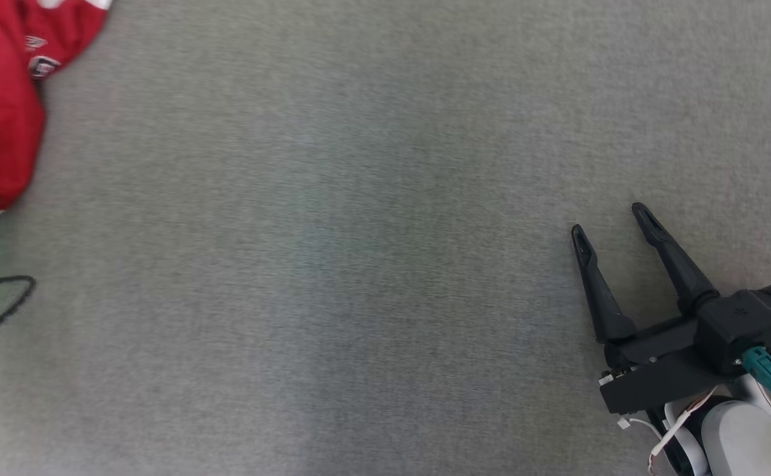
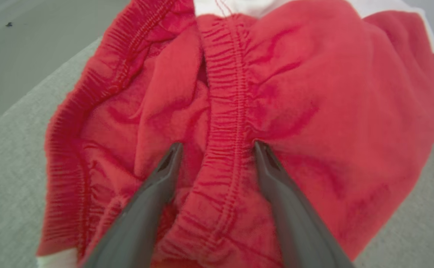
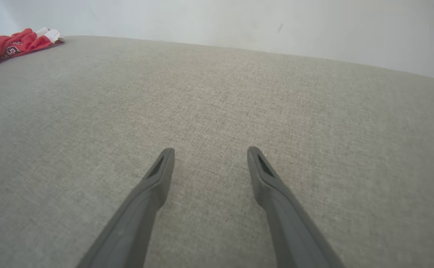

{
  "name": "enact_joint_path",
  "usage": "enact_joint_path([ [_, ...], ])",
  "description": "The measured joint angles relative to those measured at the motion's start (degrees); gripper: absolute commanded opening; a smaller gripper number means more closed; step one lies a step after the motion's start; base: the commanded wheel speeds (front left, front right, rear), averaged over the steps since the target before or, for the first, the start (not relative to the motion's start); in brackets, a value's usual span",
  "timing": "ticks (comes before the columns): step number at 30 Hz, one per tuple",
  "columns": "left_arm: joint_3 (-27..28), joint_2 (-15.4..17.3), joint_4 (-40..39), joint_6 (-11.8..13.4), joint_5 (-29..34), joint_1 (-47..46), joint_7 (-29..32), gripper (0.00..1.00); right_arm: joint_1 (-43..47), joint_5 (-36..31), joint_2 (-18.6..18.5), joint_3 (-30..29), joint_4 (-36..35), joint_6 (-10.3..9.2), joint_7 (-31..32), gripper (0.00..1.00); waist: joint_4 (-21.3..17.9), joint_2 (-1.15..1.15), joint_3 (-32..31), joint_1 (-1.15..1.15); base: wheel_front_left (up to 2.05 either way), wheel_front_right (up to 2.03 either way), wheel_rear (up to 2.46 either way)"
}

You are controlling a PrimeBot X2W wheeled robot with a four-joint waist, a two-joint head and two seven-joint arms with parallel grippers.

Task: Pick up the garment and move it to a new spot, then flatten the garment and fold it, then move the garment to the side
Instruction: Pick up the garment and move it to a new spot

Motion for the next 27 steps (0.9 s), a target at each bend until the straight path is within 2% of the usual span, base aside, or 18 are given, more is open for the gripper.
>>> enact_joint_path([
  [5,-0.1,1.8,-4.3,3.9,0.3,0.9,6.9,1.00,0.0,-0.2,0.4,-0.2,-0.9,0.01,-0.5,1.00,-2.4,-0.02,2.2,-0.02,0.00,0.00,0.00],
  [6,-0.1,1.8,-4.3,3.9,0.3,0.9,6.9,0.53,0.0,-0.2,0.4,-0.2,-0.9,0.01,-0.5,1.00,-2.4,-0.02,2.2,-0.02,0.00,0.00,0.00],
  [7,-0.1,2.1,-5.3,4.0,0.3,1.3,8.3,0.00,-0.1,-0.2,0.5,-0.2,-1.0,0.01,-0.5,1.00,-2.8,-0.03,2.4,-0.02,0.00,0.00,0.00],
  [10,-0.1,2.5,-8.7,4.5,0.0,2.8,11.2,0.00,-0.5,-0.4,0.8,0.1,-0.9,0.01,-1.0,1.00,-3.9,-0.03,3.0,-0.02,0.00,0.00,0.00],
  [18,0.3,0.7,-17.9,4.9,-1.2,8.2,12.9,0.00,-1.5,0.3,2.2,0.8,2.4,0.00,-3.2,1.00,-4.4,-0.02,0.8,-0.01,0.00,0.00,0.00],
  [24,1.1,0.2,-25.6,3.3,-2.8,10.6,11.4,0.00,-2.6,1.1,4.2,1.9,6.6,0.00,-5.8,1.00,-4.4,-0.01,-3.2,-0.01,0.00,0.00,0.00],
  [27,0.9,0.6,-29.4,1.8,-2.8,11.4,10.5,0.00,-2.8,1.7,5.3,2.3,9.7,0.00,-7.5,1.00,-4.6,-0.01,-6.7,-0.01,0.00,0.00,0.00],
])
